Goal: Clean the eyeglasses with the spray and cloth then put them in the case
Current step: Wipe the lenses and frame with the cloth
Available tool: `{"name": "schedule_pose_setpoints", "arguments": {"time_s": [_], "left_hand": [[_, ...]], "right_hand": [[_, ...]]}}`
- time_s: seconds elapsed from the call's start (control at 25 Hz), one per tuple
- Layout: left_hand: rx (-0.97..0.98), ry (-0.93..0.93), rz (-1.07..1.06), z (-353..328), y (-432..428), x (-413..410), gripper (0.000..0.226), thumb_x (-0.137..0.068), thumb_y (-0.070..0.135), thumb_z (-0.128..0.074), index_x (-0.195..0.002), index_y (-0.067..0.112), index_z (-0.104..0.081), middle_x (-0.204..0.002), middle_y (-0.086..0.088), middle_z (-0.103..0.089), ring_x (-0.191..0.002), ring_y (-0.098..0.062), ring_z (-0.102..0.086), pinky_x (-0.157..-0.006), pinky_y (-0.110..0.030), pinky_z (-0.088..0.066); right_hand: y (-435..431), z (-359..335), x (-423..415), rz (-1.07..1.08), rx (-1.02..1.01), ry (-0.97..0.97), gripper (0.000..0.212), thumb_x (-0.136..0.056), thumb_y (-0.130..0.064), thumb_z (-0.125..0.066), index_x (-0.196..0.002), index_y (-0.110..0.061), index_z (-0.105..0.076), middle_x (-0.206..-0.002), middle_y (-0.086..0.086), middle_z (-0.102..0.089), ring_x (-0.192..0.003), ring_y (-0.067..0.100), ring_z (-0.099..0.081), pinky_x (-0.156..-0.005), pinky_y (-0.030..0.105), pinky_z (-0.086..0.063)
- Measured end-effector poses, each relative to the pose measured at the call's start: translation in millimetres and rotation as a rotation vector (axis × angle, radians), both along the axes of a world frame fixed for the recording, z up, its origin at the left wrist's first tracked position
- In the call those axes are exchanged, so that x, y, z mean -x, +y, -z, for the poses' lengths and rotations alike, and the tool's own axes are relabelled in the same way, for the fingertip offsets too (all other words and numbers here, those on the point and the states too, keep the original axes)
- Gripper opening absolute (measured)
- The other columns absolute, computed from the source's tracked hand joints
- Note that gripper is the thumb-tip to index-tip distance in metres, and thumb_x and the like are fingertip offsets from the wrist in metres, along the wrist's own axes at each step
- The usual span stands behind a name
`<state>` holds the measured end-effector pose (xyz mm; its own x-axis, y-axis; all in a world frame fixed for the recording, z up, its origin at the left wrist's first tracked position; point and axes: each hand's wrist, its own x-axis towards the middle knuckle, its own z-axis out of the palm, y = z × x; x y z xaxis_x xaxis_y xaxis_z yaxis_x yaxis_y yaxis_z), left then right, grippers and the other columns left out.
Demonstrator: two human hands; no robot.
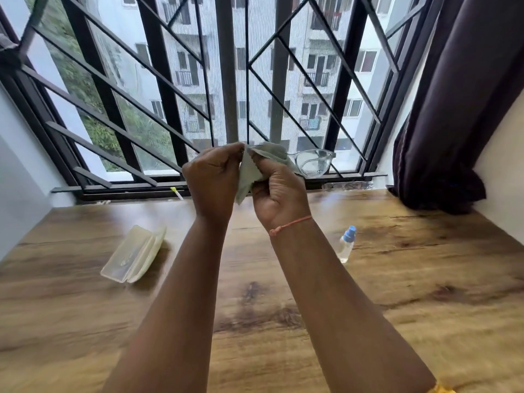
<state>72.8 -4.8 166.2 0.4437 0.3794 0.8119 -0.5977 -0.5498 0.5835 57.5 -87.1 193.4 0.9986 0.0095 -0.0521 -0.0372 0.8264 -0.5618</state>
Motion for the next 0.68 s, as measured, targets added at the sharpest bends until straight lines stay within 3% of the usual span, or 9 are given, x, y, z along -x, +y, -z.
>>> {"name": "schedule_pose_setpoints", "arguments": {"time_s": [0.12,0.2,0.32,0.4,0.56,0.68], "left_hand": [[-0.011,0.014,-0.004,8.6,0.2,-0.3,0.012,-0.076,0.009,-0.066,-0.082,0.01,-0.076,-0.07,0.001,-0.071,-0.061,-0.015,-0.067,-0.056,-0.027,-0.05],[0.013,0.03,0.006,13.1,0.6,-1.5,0.013,-0.076,0.012,-0.066,-0.084,0.011,-0.075,-0.073,0.004,-0.07,-0.064,-0.015,-0.068,-0.058,-0.033,-0.054],[0.03,0.063,-0.047,21.6,1.1,-4.5,0.017,-0.075,0.012,-0.062,-0.083,0.013,-0.076,-0.073,0.002,-0.072,-0.065,-0.016,-0.069,-0.058,-0.038,-0.055],[0.02,0.079,-0.083,27.6,0.8,-6.7,0.018,-0.074,0.01,-0.06,-0.083,0.013,-0.076,-0.073,-0.003,-0.073,-0.066,-0.018,-0.069,-0.059,-0.037,-0.054],[0.03,0.104,-0.099,41.1,-1.0,-8.9,0.017,-0.073,0.004,-0.063,-0.084,0.007,-0.075,-0.077,0.004,-0.07,-0.07,-0.01,-0.067,-0.062,-0.026,-0.051],[0.006,0.107,-0.12,53.2,-2.7,-9.9,0.012,-0.074,0.005,-0.067,-0.082,0.006,-0.075,-0.076,-0.005,-0.073,-0.07,-0.011,-0.068,-0.062,-0.023,-0.05]], "right_hand": [[-2.2,5.9,-3.2,-0.042,-0.029,0.048,0.007,-0.079,-0.002,-0.065,-0.079,-0.008,-0.06,-0.077,0.011,-0.059,-0.063,0.018,-0.057,-0.056,0.028,-0.05],[-6.4,11.2,-4.7,-0.069,-0.05,0.07,0.009,-0.077,-0.01,-0.067,-0.081,-0.007,-0.06,-0.08,0.013,-0.058,-0.066,0.022,-0.056,-0.055,0.031,-0.051],[-13.5,24.4,-4.2,-0.11,-0.068,0.088,0.005,-0.076,-0.002,-0.062,-0.08,-0.004,-0.06,-0.079,0.013,-0.058,-0.062,0.018,-0.061,-0.053,0.026,-0.054],[-16.4,33.2,-4.5,-0.126,-0.05,0.118,0.018,-0.081,0.012,-0.051,-0.081,-0.004,-0.06,-0.078,0.012,-0.059,-0.055,0.013,-0.063,-0.05,0.021,-0.055],[-22.1,51.0,-7.8,-0.155,-0.085,0.172,0.037,-0.077,0.023,-0.036,-0.079,-0.003,-0.062,-0.072,0.012,-0.064,-0.055,0.015,-0.065,-0.052,0.023,-0.057],[-21.8,62.3,-8.7,-0.15,-0.04,0.159,0.039,-0.076,0.025,-0.039,-0.077,-0.005,-0.063,-0.066,0.008,-0.066,-0.057,0.014,-0.065,-0.056,0.023,-0.056]]}}
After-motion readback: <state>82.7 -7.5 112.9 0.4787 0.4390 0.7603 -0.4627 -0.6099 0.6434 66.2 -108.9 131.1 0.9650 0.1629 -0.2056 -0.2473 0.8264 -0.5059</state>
